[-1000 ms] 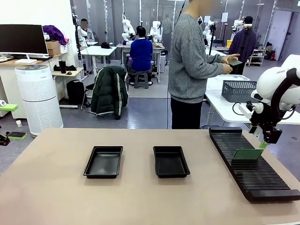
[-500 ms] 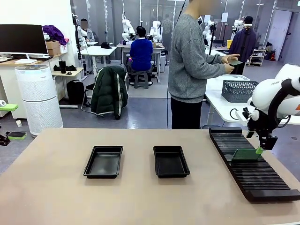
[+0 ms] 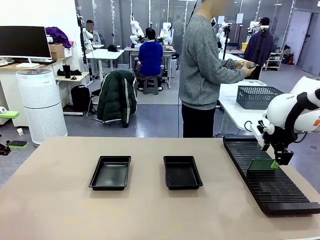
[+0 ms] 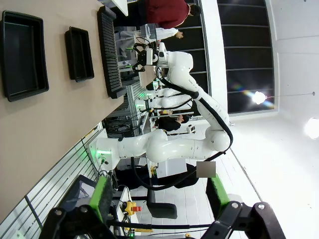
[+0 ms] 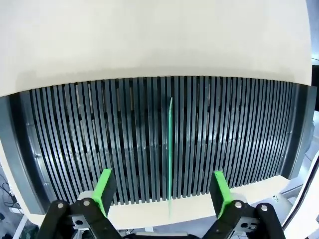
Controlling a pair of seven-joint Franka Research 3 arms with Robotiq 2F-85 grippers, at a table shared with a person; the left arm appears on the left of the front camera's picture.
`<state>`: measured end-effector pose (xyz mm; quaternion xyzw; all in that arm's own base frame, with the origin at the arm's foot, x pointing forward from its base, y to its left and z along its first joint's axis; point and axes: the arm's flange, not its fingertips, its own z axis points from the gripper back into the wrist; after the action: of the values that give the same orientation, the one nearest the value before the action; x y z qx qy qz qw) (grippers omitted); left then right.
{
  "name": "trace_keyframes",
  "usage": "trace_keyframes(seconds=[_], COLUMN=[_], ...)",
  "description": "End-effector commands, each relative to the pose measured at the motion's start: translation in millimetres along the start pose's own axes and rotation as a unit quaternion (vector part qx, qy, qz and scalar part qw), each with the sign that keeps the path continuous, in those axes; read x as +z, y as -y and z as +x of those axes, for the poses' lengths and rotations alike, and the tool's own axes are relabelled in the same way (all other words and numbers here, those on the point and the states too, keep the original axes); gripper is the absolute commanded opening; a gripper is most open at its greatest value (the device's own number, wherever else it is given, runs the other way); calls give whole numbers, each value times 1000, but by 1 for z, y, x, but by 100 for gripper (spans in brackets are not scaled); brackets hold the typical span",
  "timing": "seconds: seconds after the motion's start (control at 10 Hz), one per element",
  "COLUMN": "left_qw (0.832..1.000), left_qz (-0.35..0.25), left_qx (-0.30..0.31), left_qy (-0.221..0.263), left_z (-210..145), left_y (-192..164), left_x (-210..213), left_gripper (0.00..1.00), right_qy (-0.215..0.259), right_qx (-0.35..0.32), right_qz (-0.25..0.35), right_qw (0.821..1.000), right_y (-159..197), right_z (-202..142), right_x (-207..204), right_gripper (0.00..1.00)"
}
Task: Inspect and transfer BCBs to ESD trays.
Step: Pick up the Blank PCB from the PCB Rack and place it in the left ESD tray.
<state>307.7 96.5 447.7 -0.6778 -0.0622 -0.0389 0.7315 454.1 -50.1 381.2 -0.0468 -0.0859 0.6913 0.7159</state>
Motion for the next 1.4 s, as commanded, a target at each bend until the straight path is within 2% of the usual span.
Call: trace_keyframes(seconds=[0.0,0.4,0.7,1.3], left_qw=[1000,1000,1000,1000], left_qz=[1,1,1,1], left_qx=[0,0,0,0], left_qy=[0,0,0,0], left_z=[-2,-2,-2,-2], left_y=[0,0,0,0], left_x=[1,1,1,1], left_gripper=[100,100,100,100], right_qy=[-1,0,19,23], right_qx=[-13,-23,-27,-30], right_qz=[-21,-42,-51,-41], right_qw=[1000,999,998,998], right_y=[-4,-9,-11,-8], right_z=[2,1,-4,-5], right_x=[-10,-17,-17,-17], right_gripper=[100,100,100,85])
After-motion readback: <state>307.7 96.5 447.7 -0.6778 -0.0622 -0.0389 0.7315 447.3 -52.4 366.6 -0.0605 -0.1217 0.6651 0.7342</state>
